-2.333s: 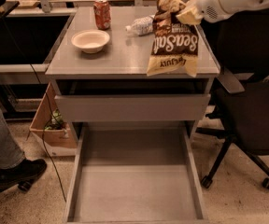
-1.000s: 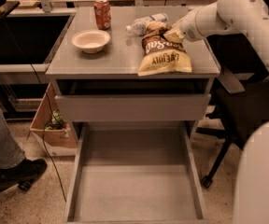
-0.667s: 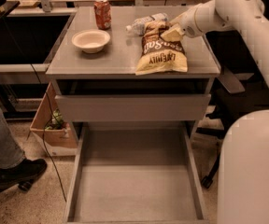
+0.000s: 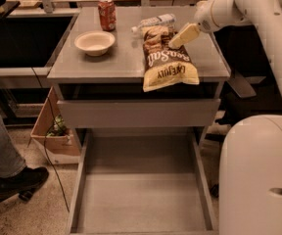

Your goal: Pick brown chip bag from middle drawer and place on counter

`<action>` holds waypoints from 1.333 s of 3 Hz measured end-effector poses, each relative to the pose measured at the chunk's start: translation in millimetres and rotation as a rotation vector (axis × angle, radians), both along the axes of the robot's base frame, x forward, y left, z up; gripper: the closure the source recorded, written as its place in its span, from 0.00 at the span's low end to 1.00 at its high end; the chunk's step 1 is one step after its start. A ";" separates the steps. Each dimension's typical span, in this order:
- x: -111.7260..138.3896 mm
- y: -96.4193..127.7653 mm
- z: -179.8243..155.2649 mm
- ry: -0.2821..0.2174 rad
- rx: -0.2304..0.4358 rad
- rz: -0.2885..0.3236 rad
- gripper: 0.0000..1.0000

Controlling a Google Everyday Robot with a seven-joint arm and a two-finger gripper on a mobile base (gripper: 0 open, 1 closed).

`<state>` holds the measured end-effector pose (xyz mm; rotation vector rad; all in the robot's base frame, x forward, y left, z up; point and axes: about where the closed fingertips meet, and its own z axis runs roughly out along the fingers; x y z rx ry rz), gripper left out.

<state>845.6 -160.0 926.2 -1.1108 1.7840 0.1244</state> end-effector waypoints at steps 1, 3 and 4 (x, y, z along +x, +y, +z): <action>-19.3 -26.6 34.5 -0.010 0.048 -0.023 0.00; -69.7 -94.7 105.3 -0.038 0.013 -0.100 0.00; -71.9 -96.8 106.9 -0.036 0.009 -0.101 0.00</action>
Offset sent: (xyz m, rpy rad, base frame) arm -0.0607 -0.1131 0.1368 0.0307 -0.0655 -0.0946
